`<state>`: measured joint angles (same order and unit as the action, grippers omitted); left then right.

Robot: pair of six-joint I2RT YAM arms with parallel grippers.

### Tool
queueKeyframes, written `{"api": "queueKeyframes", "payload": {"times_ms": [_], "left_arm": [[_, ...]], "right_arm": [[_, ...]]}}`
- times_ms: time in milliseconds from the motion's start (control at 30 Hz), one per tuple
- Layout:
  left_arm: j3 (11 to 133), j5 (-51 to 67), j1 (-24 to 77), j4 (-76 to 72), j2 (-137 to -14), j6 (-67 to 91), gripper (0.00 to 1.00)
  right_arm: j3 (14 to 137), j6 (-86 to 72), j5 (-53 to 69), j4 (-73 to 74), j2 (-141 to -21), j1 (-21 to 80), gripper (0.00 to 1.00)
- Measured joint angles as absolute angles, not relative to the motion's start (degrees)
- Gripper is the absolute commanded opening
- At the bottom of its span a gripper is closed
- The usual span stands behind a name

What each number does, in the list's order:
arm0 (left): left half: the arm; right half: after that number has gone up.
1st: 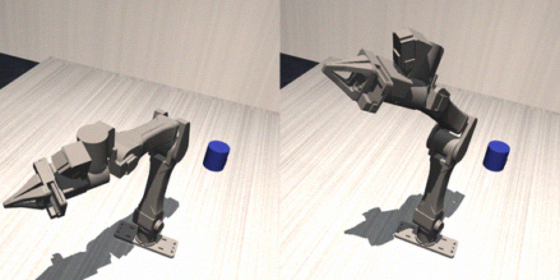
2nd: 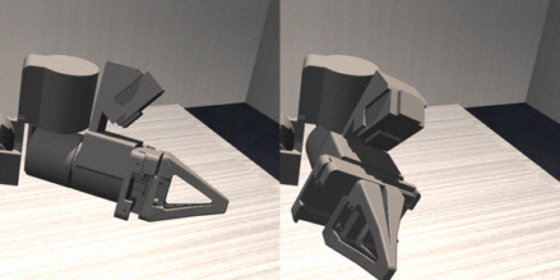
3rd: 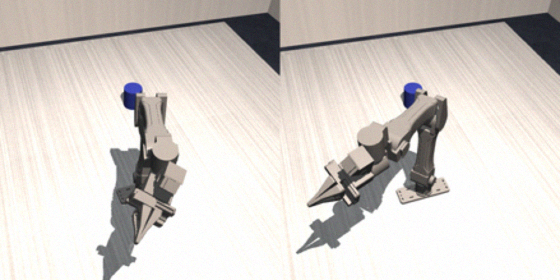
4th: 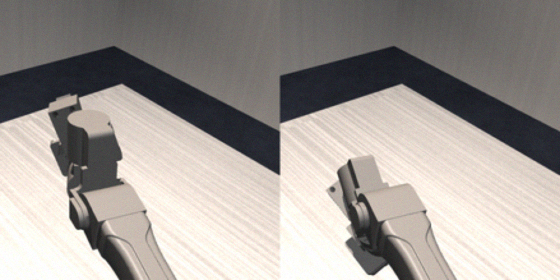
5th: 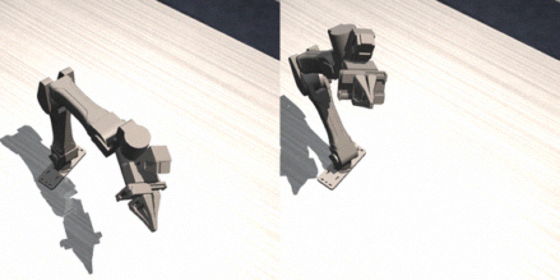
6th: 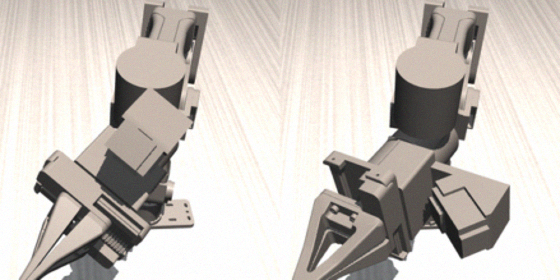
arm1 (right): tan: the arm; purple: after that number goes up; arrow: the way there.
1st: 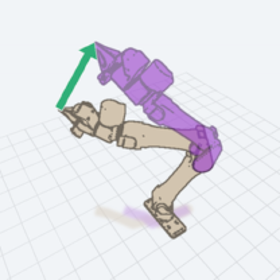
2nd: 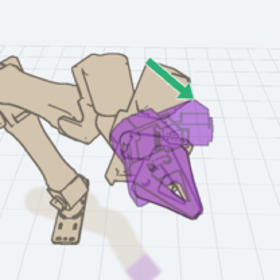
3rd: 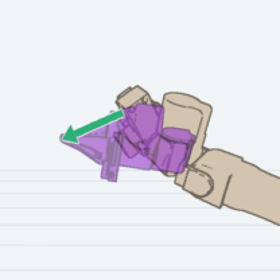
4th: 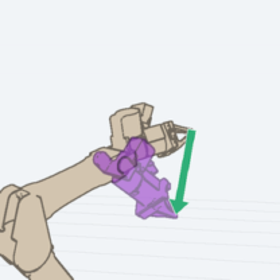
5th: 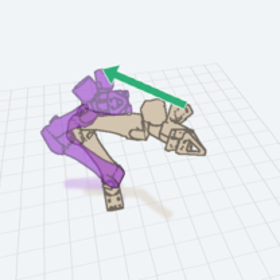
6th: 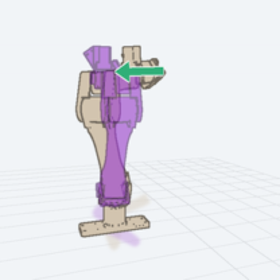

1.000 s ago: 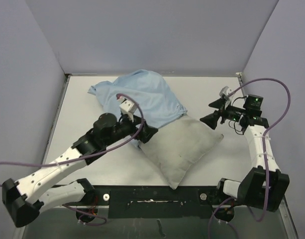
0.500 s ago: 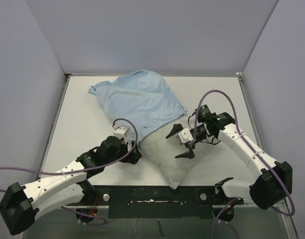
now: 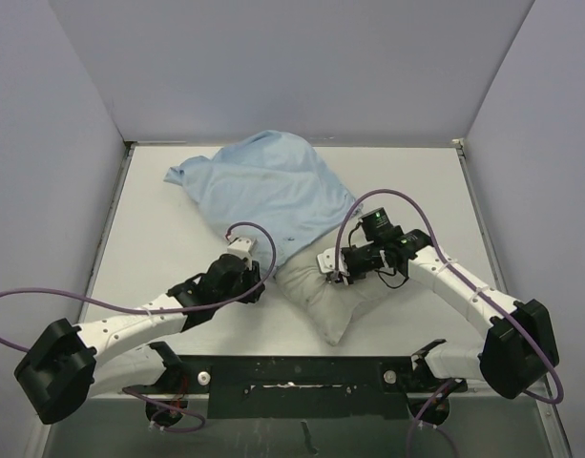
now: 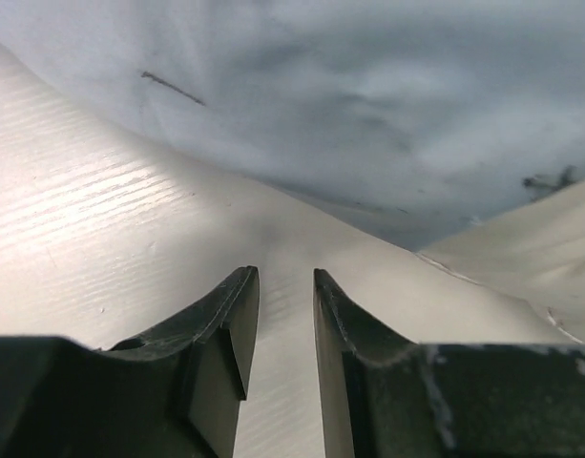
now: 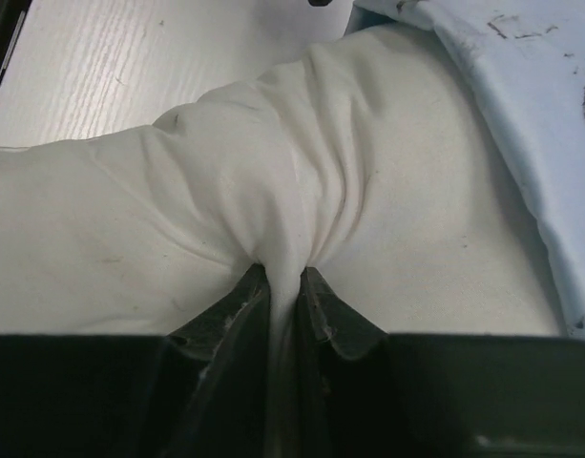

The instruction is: Put the pillow into the pillowcase

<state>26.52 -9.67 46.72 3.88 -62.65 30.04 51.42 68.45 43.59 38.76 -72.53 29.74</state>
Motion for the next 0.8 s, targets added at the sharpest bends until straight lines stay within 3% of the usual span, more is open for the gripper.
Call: {"api": "queueKeyframes", "payload": {"times_ms": [200,467,533,633,800], "left_arm": [[26.50,-5.93,46.72,0.62,-58.35,27.14,0.56],[26.39,-4.47,46.74,-4.32,-56.27,22.70,0.59],[26.46,-4.82,46.76,-5.52,-58.43,21.89,0.55],[27.49,-6.28,46.76,-6.09,-63.24,21.15,0.25],[28.93,-7.77,46.78,-6.33,-65.69,20.49,0.02]], "right_arm": [[51.42,64.99,43.29,37.04,-72.53,29.71,0.08],[51.57,63.44,45.65,37.30,-72.99,28.91,0.06],[51.75,63.29,46.46,37.50,-73.41,28.38,0.05],[51.86,63.11,47.62,37.71,-73.82,27.66,0.05],[51.86,63.09,48.42,37.85,-73.84,26.98,0.03]]}}
